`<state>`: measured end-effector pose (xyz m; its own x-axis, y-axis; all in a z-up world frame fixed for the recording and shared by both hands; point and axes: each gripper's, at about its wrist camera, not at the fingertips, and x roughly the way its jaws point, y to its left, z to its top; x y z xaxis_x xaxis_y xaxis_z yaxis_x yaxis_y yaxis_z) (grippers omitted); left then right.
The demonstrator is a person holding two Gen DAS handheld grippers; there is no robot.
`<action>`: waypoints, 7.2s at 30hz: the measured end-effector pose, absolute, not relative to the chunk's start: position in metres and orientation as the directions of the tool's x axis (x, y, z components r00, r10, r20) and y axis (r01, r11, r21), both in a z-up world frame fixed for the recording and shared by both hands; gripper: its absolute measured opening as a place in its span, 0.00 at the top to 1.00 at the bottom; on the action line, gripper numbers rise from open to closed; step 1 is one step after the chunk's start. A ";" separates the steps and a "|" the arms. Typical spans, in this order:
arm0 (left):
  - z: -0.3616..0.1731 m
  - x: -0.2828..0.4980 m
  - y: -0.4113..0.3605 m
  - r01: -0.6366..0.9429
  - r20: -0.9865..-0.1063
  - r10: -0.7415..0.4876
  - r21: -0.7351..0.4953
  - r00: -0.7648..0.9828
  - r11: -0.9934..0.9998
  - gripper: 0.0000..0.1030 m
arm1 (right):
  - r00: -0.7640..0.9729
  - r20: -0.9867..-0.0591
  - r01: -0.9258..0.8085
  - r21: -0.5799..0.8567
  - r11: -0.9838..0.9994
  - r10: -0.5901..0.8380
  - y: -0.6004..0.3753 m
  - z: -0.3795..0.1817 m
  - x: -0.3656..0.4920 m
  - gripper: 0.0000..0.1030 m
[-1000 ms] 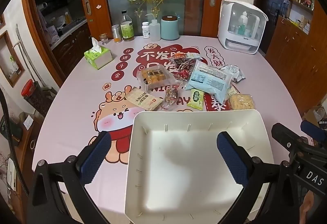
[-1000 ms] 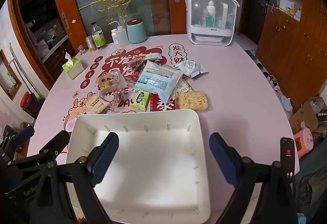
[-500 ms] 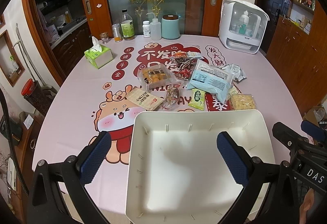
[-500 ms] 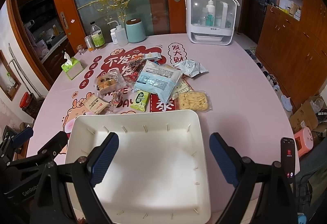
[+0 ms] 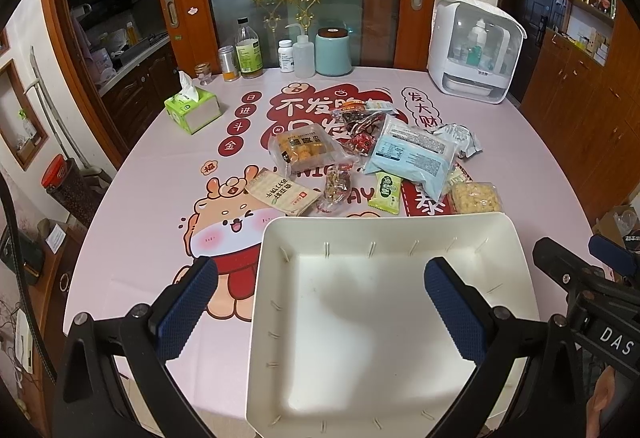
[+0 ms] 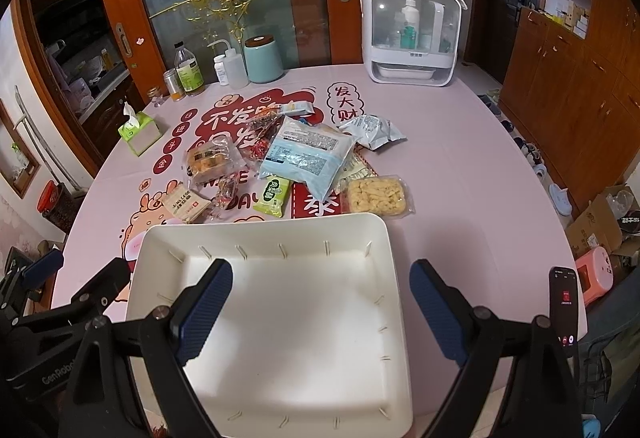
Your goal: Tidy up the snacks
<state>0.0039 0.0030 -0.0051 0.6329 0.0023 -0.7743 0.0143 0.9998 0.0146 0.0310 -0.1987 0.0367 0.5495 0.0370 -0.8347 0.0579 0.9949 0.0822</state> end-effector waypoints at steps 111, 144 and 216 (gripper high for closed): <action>-0.184 0.254 0.087 0.069 -0.964 -0.026 -0.008 0.265 0.998 0.02 | 0.208 -0.977 0.020 0.051 0.999 0.045 -0.278 -0.121 0.257 0.12; -0.217 0.280 0.078 0.051 -0.988 -0.055 -0.048 0.145 0.998 0.02 | 0.078 -0.987 -0.032 0.142 0.989 0.144 -0.282 -0.163 0.257 0.10; -0.203 0.309 0.004 0.115 -0.991 0.135 0.132 -0.017 0.985 0.14 | 0.011 -0.999 -0.272 0.034 0.962 0.039 -0.210 -0.185 0.248 0.00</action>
<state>0.3089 0.0038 -0.2027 -0.0174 0.1349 -0.9907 0.1149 0.9846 0.1320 0.2482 -0.2096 -0.1847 0.0113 0.0390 -0.9992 -0.2716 0.9618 0.0344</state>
